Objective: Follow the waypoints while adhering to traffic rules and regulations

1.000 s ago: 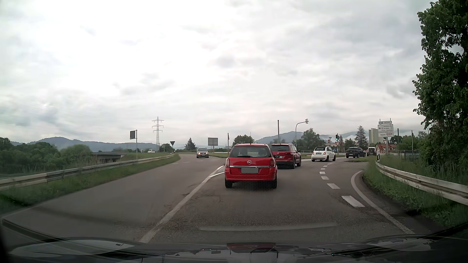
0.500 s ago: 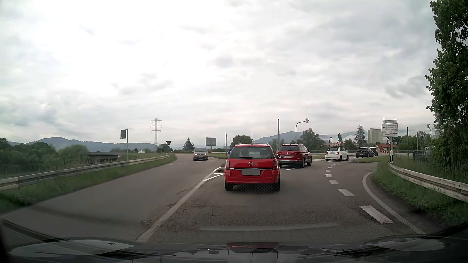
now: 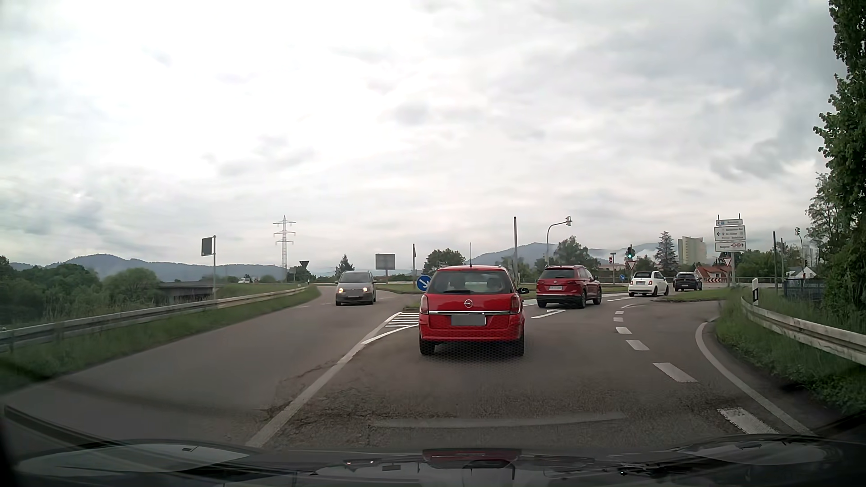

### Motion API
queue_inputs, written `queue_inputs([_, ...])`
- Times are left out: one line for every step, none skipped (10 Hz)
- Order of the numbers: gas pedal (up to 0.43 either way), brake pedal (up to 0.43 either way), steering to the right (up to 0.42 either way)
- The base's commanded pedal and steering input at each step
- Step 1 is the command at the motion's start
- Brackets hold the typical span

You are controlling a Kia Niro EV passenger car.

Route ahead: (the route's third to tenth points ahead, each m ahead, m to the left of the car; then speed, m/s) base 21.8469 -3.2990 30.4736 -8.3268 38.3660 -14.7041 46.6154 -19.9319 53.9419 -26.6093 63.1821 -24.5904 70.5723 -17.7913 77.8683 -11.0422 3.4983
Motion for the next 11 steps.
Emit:
queue_inputs([0.13, 0.0, 0.029])
queue_inputs([0.13, 0.0, 0.029])
queue_inputs([0.138, 0.0, 0.029])
queue_inputs([0.138, 0.0, 0.029])
queue_inputs([0.138, 0.0, 0.03])
queue_inputs([0.138, 0.0, 0.034])
queue_inputs([0.138, 0.0, 0.035])
queue_inputs([0.138, 0.0, 0.036])
queue_inputs([0.138, 0.0, 0.036])
queue_inputs([0.138, 0.0, 0.037])
queue_inputs([0.138, 0.0, 0.039])
